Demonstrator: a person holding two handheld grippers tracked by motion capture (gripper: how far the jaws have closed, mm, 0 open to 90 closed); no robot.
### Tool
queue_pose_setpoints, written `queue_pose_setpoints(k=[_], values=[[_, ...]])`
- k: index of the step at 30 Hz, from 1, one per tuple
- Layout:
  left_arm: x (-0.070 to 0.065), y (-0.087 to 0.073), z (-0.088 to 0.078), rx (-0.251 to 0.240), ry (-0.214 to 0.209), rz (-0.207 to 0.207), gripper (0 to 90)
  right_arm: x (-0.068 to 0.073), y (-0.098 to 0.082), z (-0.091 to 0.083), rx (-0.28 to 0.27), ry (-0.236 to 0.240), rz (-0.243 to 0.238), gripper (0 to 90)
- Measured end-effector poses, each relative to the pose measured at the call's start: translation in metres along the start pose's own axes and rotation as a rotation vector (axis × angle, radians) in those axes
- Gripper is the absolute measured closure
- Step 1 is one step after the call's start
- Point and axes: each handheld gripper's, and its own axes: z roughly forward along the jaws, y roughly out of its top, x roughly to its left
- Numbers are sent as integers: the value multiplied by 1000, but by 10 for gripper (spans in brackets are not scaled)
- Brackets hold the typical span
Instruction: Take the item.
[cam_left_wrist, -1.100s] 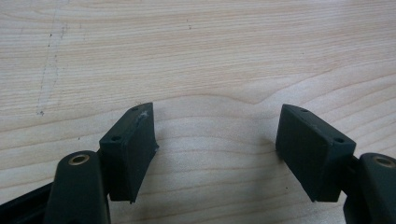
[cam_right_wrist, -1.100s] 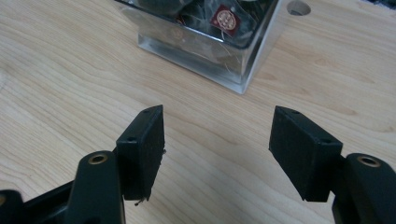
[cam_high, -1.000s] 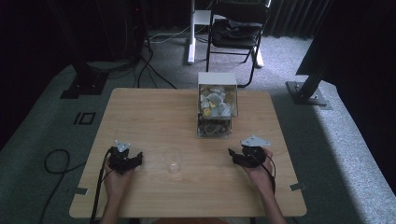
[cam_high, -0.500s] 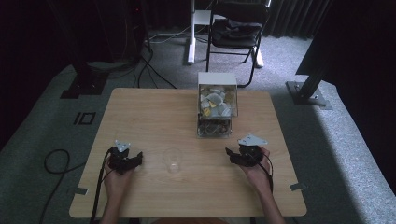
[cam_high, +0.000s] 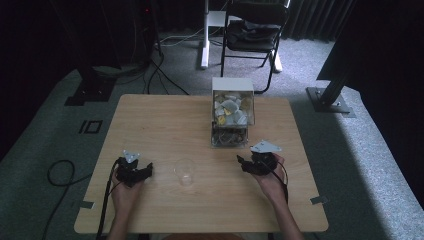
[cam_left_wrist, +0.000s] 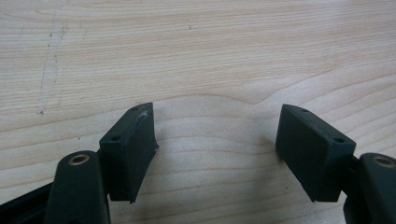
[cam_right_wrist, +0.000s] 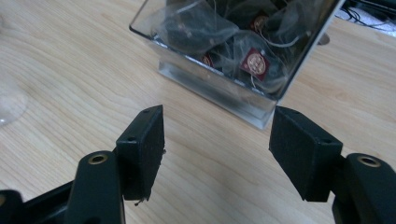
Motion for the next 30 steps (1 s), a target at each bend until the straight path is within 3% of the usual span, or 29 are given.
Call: queue_pose_setpoints(k=[30], values=[[0,0,0,0,0,-1,298,6,18,14,-41,44,-30,416]])
